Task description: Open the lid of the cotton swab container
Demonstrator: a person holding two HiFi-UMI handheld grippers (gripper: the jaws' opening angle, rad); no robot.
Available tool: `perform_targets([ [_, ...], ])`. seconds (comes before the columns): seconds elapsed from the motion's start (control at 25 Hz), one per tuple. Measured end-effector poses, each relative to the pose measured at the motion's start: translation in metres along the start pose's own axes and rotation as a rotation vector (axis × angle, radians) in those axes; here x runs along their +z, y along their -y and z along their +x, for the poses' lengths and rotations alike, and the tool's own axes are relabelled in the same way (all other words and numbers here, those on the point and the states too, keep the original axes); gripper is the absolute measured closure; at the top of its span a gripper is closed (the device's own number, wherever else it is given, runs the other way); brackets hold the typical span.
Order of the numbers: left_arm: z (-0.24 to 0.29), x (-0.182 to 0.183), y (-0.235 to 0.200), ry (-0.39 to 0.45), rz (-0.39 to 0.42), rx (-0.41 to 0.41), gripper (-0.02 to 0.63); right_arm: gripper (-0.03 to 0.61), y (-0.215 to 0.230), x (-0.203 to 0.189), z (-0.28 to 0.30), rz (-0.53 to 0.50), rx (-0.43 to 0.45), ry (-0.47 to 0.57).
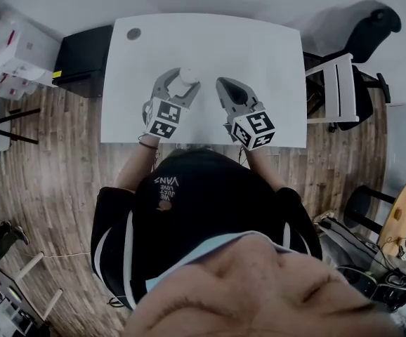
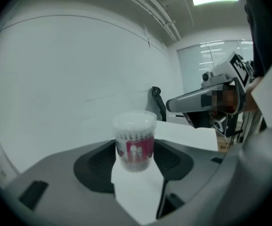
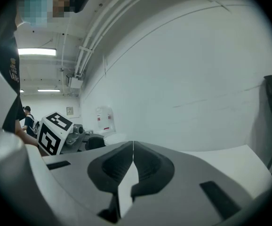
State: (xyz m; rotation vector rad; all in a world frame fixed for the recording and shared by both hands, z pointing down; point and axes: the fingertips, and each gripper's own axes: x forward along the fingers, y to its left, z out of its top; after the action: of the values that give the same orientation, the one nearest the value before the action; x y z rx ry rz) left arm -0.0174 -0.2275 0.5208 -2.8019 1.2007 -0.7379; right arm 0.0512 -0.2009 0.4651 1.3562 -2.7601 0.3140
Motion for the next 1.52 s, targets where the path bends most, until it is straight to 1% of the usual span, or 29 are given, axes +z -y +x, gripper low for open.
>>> perform_targets([
  [0.2, -0.016, 0.002, 0.002, 0.003, -0.004, 0.026, 0.364, 0.565, -0.015, -0.001, 0.005, -0.009, 0.049, -0.005],
  [0.52, -0.030, -0.003, 0.006, -0.030, 0.037, 0.058, 0.364, 0.565, -0.033, -0.004, 0.012, -0.014, 0.109, -0.018],
  [0.76, -0.034, -0.010, 0.010, -0.051, 0.047, 0.070, 0.365, 0.565, -0.045, -0.007, 0.014, -0.020, 0.157, -0.023],
  [1.0, -0.035, -0.014, 0.007, -0.068, 0.058, 0.083, 0.365, 0.565, -0.053, -0.001, 0.017, -0.021, 0.195, 0.010],
  [1.16, -0.034, -0.016, 0.006, -0.078, 0.079, 0.088, 0.365, 0.560, -0.054, 0.001, 0.020, -0.021, 0.200, 0.011],
  [1.2, -0.033, -0.016, 0.006, -0.081, 0.083, 0.089, 0.365, 0.537, -0.054, 0.001, 0.021, -0.016, 0.204, 0.006],
  [1.24, -0.032, -0.017, 0.006, -0.084, 0.086, 0.089, 0.364, 0.478, -0.055, 0.000, 0.022, -0.011, 0.212, 0.000],
  [1.28, -0.032, -0.017, 0.006, -0.088, 0.089, 0.089, 0.365, 0.441, -0.056, -0.001, 0.023, -0.007, 0.221, -0.005],
  [1.4, -0.030, -0.019, 0.005, -0.104, 0.109, 0.087, 0.364, 0.426, -0.060, -0.002, 0.026, -0.008, 0.242, -0.014],
  [1.52, -0.027, -0.022, 0.006, -0.122, 0.139, 0.086, 0.364, 0.366, -0.064, -0.005, 0.029, -0.011, 0.258, -0.031],
])
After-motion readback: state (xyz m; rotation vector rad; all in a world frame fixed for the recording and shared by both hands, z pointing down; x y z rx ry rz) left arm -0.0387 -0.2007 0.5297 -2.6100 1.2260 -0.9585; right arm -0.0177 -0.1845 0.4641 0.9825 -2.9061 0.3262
